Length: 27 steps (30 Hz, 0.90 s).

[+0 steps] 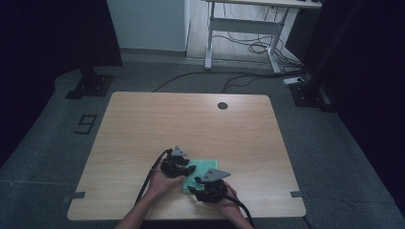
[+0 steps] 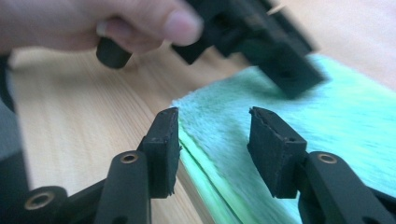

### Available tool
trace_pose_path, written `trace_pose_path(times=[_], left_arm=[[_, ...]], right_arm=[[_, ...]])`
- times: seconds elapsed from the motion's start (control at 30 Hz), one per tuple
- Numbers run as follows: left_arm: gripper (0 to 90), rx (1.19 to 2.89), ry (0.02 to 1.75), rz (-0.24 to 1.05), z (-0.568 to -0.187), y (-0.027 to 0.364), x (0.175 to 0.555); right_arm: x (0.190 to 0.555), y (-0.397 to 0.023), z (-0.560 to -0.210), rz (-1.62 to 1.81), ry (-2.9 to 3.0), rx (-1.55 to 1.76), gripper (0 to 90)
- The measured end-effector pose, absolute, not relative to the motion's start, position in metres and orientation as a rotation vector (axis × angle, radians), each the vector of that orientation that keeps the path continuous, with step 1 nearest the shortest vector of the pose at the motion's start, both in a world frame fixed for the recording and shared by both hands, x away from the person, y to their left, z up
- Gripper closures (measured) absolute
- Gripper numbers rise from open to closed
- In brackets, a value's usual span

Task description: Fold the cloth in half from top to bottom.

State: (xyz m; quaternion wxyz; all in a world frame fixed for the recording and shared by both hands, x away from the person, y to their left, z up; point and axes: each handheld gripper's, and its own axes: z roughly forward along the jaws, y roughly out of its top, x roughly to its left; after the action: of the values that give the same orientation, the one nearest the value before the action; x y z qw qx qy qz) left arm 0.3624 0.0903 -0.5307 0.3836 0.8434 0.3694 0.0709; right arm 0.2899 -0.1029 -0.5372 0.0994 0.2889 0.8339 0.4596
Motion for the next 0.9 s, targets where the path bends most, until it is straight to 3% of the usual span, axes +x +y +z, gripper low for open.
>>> trace_pose_path(times=[0.2,0.43,0.9], left_arm=[[56.2,2.138,0.889,0.198,-0.521,0.099,0.34],[56.8,2.21,0.845,0.209,-0.529,0.096,0.322],[58.4,2.187,0.891,0.201,-0.541,0.092,0.35]], right_arm=[[0.281,-0.145,-0.53,1.353,2.382,0.909,58.8],[0.279,-0.15,-0.545,1.25,2.427,0.925,59.1],[0.295,-0.145,-0.552,1.208,2.409,0.952,57.9]])
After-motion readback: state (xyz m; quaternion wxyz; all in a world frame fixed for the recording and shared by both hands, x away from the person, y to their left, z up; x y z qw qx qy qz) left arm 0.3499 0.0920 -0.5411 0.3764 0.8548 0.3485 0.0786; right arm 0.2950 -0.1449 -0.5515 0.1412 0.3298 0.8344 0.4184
